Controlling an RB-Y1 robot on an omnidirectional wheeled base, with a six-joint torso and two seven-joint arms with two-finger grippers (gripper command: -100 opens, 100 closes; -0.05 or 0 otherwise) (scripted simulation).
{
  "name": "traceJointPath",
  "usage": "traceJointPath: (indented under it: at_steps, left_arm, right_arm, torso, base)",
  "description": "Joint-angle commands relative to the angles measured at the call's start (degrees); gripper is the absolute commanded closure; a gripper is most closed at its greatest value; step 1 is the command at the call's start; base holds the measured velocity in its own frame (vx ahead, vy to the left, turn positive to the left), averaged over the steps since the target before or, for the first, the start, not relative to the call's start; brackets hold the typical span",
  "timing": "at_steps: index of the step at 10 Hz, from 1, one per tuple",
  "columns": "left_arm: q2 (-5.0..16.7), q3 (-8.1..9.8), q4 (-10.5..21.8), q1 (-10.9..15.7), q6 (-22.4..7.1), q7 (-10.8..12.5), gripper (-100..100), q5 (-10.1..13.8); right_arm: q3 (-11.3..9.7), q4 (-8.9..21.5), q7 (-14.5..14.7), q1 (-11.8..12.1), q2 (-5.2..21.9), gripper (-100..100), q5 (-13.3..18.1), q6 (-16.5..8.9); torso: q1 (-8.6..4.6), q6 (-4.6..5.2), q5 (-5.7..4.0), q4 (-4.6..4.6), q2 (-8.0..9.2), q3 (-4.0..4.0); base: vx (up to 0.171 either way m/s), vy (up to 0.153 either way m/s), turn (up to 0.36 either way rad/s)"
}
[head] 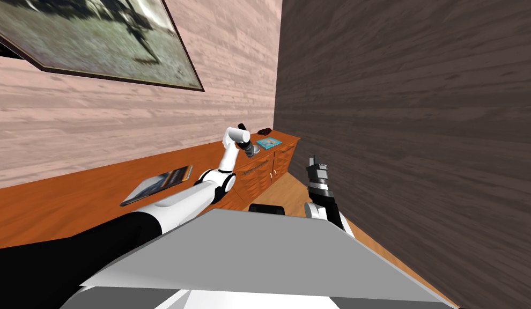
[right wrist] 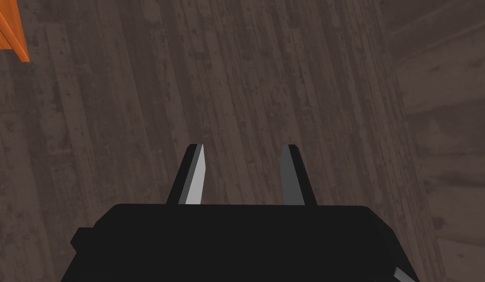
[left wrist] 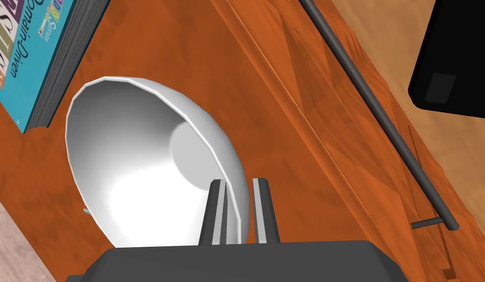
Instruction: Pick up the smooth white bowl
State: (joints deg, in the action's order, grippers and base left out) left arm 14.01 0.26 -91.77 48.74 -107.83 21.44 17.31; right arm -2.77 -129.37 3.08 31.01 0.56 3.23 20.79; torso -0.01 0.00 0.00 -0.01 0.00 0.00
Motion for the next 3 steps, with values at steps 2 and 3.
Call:
traceJointPath:
  at_steps: [2, 3]
  left_arm:
    - [0.14, 0.15, -0.70, 0.49, -1.16, 0.22, 100, 0.27]
    - [0.15, 0.18, -0.79, 0.56, -1.42, 0.27, 0, 0.30]
  right_arm:
    - [0.00, 0.00, 0.00, 0.00, 0.00, 0, 0.00, 0.00]
    - [0.00, 0.00, 0.00, 0.00, 0.00, 0, 0.00, 0.00]
  torso:
    - [0.01, 0.00, 0.00, 0.01, 0.04, 0.02]
    - [0.00, 0.01, 0.00, -0.02, 0.01, 0.00]
  base:
    - [-0.005, 0.009, 0.006]
    - [0.000, 0.000, 0.000]
